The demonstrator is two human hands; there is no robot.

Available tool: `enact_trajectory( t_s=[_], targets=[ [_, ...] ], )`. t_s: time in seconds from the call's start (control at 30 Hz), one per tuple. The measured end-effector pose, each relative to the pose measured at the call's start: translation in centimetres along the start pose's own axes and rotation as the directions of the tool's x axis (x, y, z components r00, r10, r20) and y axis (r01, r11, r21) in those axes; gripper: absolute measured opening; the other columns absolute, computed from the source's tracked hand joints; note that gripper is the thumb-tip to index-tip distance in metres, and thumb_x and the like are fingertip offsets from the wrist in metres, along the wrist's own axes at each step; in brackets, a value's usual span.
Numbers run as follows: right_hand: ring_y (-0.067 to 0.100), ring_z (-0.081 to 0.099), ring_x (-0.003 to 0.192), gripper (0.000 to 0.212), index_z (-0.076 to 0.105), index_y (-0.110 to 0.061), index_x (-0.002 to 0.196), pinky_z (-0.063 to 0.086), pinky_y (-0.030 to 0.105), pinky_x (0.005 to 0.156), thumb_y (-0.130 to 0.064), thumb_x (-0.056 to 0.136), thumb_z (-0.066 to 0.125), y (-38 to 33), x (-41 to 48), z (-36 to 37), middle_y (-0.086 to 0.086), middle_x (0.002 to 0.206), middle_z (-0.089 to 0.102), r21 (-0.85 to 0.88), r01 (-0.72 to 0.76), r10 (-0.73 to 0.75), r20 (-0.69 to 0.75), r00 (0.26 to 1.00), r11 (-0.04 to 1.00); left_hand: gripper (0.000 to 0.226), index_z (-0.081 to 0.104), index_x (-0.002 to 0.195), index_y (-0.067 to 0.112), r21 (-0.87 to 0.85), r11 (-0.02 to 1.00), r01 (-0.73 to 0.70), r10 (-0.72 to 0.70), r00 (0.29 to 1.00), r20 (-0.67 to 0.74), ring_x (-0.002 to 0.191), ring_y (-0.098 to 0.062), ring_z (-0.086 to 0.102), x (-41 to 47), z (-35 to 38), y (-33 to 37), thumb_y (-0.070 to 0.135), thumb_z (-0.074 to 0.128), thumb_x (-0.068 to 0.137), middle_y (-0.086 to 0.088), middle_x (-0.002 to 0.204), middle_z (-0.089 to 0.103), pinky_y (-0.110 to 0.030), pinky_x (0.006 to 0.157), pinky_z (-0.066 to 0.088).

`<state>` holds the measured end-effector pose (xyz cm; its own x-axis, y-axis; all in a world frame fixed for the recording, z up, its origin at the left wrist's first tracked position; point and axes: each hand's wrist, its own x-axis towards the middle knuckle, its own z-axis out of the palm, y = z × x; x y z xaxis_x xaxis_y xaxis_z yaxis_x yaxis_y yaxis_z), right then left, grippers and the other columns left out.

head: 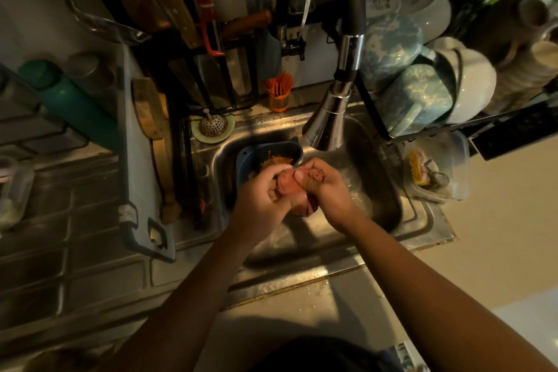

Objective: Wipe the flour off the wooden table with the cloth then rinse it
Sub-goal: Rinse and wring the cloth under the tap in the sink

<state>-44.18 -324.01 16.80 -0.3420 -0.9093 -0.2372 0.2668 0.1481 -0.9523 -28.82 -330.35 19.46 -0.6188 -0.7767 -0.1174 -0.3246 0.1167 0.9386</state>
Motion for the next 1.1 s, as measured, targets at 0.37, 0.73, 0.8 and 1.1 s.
enact_trajectory(
  t_s=[0.37,0.73,0.8,1.1],
  targets=[
    [0.029,0.061,0.069,0.035,0.062,-0.006,0.091,0.052,0.029,0.059,-0.033,0.08,0.082,-0.5,-0.8,0.5,0.011,0.077,0.066,-0.052,0.053,-0.049,0.085,0.995,0.997,0.007,0.068,0.093,0.01,0.013,1.0,-0.026,0.028,0.984,-0.177,0.07,-0.006,0.066,0.2,0.2,0.2,0.011,0.063,0.089,0.003,0.078,0.069,-0.024,0.063,0.054],
    [0.0,0.066,0.067,0.012,0.063,-0.01,0.095,0.053,0.015,0.059,0.002,0.094,0.065,-0.3,-1.7,1.7,-0.007,0.074,0.071,-0.18,0.119,-0.129,-0.045,0.991,0.976,0.02,0.068,0.084,0.01,-0.296,0.93,0.219,-0.295,0.924,-0.243,0.051,-0.011,0.056,1.4,1.7,-0.4,-0.002,0.055,0.094,-0.004,0.061,0.063,-0.033,0.056,0.05],
    [0.003,0.069,0.078,0.022,0.062,-0.014,0.109,0.056,0.017,0.068,-0.001,0.092,0.068,-0.4,-1.7,1.0,-0.011,0.087,0.074,-0.175,0.116,-0.112,0.032,0.993,0.978,0.015,0.066,0.087,0.016,-0.248,0.945,0.211,-0.279,0.918,-0.283,0.06,-0.013,0.064,1.8,1.1,-0.4,0.009,0.057,0.097,-0.002,0.069,0.068,-0.036,0.061,0.056],
    [0.006,0.068,0.073,0.028,0.058,0.011,0.119,0.052,0.016,0.064,0.001,0.094,0.064,0.2,-1.9,0.1,0.012,0.09,0.069,-0.148,0.057,-0.057,0.0,0.998,0.987,0.016,0.063,0.095,0.013,-0.047,0.999,-0.003,-0.002,0.995,-0.104,0.069,-0.003,0.064,1.2,-0.6,0.7,0.012,0.076,0.085,0.005,0.077,0.067,-0.017,0.062,0.049]
  ],
)
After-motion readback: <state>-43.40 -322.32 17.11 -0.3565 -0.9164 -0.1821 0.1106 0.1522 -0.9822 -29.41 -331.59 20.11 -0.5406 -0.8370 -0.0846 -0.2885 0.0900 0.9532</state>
